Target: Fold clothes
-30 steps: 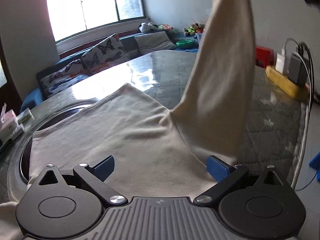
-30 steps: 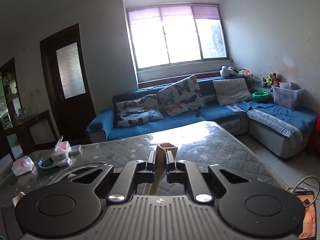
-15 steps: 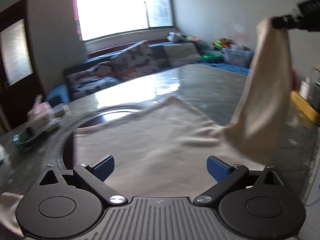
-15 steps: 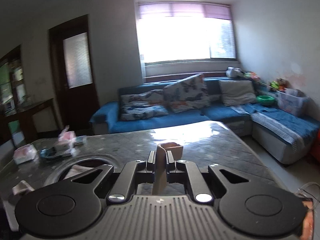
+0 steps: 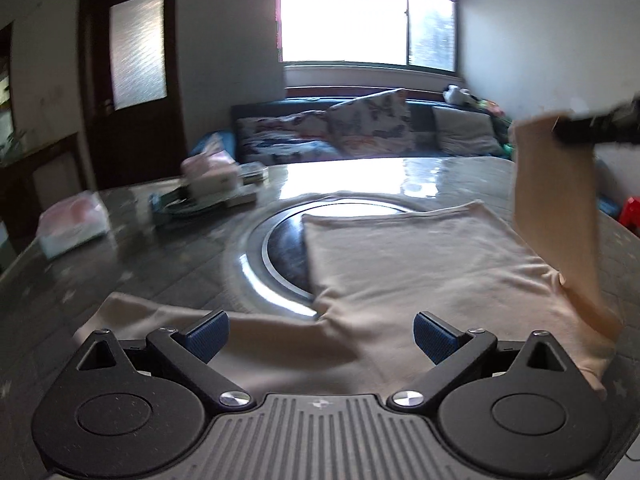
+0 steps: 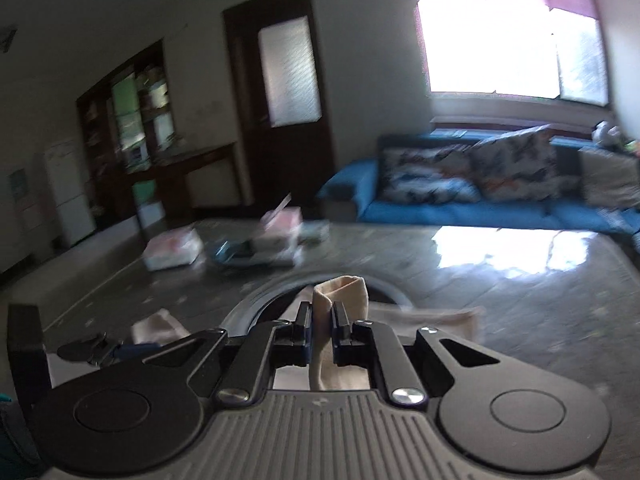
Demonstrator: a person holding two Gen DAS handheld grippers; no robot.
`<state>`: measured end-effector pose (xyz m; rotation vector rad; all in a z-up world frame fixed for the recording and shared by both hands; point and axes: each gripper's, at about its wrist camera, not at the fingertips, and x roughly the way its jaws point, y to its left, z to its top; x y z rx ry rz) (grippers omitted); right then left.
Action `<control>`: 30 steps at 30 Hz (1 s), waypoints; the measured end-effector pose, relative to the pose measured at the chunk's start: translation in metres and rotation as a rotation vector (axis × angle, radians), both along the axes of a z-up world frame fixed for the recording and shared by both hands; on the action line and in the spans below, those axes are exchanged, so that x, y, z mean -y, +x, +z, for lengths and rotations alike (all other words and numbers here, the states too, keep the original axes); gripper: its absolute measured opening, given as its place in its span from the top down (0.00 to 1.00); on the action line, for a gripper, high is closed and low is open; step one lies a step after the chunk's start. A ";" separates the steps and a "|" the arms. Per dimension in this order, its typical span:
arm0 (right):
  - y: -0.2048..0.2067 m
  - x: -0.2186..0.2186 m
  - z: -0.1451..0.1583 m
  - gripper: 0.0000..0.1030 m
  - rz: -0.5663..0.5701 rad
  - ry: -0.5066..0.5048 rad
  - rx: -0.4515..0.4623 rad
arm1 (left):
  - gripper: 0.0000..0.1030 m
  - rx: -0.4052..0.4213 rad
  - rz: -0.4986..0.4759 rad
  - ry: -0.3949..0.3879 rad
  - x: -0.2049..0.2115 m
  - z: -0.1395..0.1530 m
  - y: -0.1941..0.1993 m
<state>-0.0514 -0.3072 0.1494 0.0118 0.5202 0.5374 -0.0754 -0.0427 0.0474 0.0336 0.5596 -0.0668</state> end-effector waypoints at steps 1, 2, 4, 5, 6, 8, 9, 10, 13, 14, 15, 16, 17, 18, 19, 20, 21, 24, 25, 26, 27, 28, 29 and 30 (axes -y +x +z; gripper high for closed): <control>0.004 -0.008 -0.009 0.92 0.019 -0.006 -0.022 | 0.02 -0.001 0.011 -0.003 -0.003 -0.001 -0.002; 0.008 -0.017 -0.018 0.92 0.036 -0.011 -0.047 | 0.03 -0.003 0.022 -0.006 -0.006 -0.002 -0.004; 0.014 -0.031 -0.036 0.92 0.071 -0.019 -0.097 | 0.03 -0.010 0.044 -0.013 -0.012 -0.005 -0.007; 0.014 -0.037 -0.043 0.92 0.090 -0.022 -0.117 | 0.03 -0.015 0.052 -0.015 -0.014 -0.006 -0.009; 0.015 -0.042 -0.050 0.90 0.110 -0.026 -0.137 | 0.03 -0.019 0.059 -0.015 -0.016 -0.007 -0.010; 0.013 -0.052 -0.060 0.87 0.152 -0.033 -0.169 | 0.03 -0.026 0.071 -0.013 -0.017 -0.009 -0.009; 0.010 -0.053 -0.062 0.85 0.167 -0.038 -0.170 | 0.03 -0.029 0.073 -0.016 -0.018 -0.009 -0.010; 0.008 -0.052 -0.061 0.85 0.174 -0.041 -0.164 | 0.03 -0.031 0.075 -0.019 -0.019 -0.008 -0.011; 0.005 -0.042 -0.056 0.85 0.162 -0.046 -0.145 | 0.04 -0.025 0.063 -0.029 -0.018 -0.006 -0.013; 0.006 -0.035 -0.054 0.85 0.144 -0.056 -0.140 | 0.04 -0.022 0.052 -0.027 -0.015 -0.005 -0.014; 0.007 -0.026 -0.052 0.84 0.122 -0.072 -0.137 | 0.04 -0.019 0.041 -0.027 -0.012 -0.004 -0.014; 0.008 -0.016 -0.053 0.84 0.096 -0.089 -0.141 | 0.07 -0.013 0.023 -0.027 -0.009 -0.004 -0.014; 0.010 -0.006 -0.054 0.84 0.070 -0.106 -0.146 | 0.10 -0.008 0.005 -0.027 -0.005 -0.003 -0.014; 0.011 0.005 -0.057 0.84 0.042 -0.122 -0.157 | 0.12 -0.006 -0.012 -0.026 0.000 -0.002 -0.014; 0.012 0.015 -0.061 0.84 0.015 -0.137 -0.170 | 0.16 -0.004 -0.030 -0.025 0.005 -0.002 -0.013; 0.013 0.023 -0.066 0.84 -0.006 -0.149 -0.185 | 0.18 -0.003 -0.048 -0.026 0.009 -0.002 -0.011; 0.014 0.031 -0.070 0.84 -0.024 -0.161 -0.200 | 0.22 -0.004 -0.067 -0.025 0.015 -0.003 -0.010; 0.015 0.051 -0.088 0.84 -0.064 -0.192 -0.247 | 0.27 -0.012 -0.105 -0.013 0.029 -0.006 -0.004; 0.016 0.054 -0.093 0.84 -0.070 -0.197 -0.256 | 0.30 -0.015 -0.113 -0.005 0.033 -0.008 -0.003; 0.016 0.056 -0.096 0.84 -0.073 -0.202 -0.261 | 0.31 -0.020 -0.119 0.001 0.037 -0.010 -0.001; 0.016 0.059 -0.099 0.84 -0.075 -0.207 -0.264 | 0.36 -0.029 -0.121 0.003 0.039 -0.012 0.001; 0.017 0.061 -0.102 0.84 -0.078 -0.211 -0.267 | 0.40 -0.039 -0.123 0.001 0.039 -0.014 0.003; 0.017 0.062 -0.105 0.84 -0.084 -0.218 -0.272 | 0.41 -0.051 -0.123 0.002 0.039 -0.016 0.004; 0.018 0.064 -0.107 0.84 -0.091 -0.225 -0.277 | 0.42 -0.060 -0.121 0.005 0.039 -0.018 0.004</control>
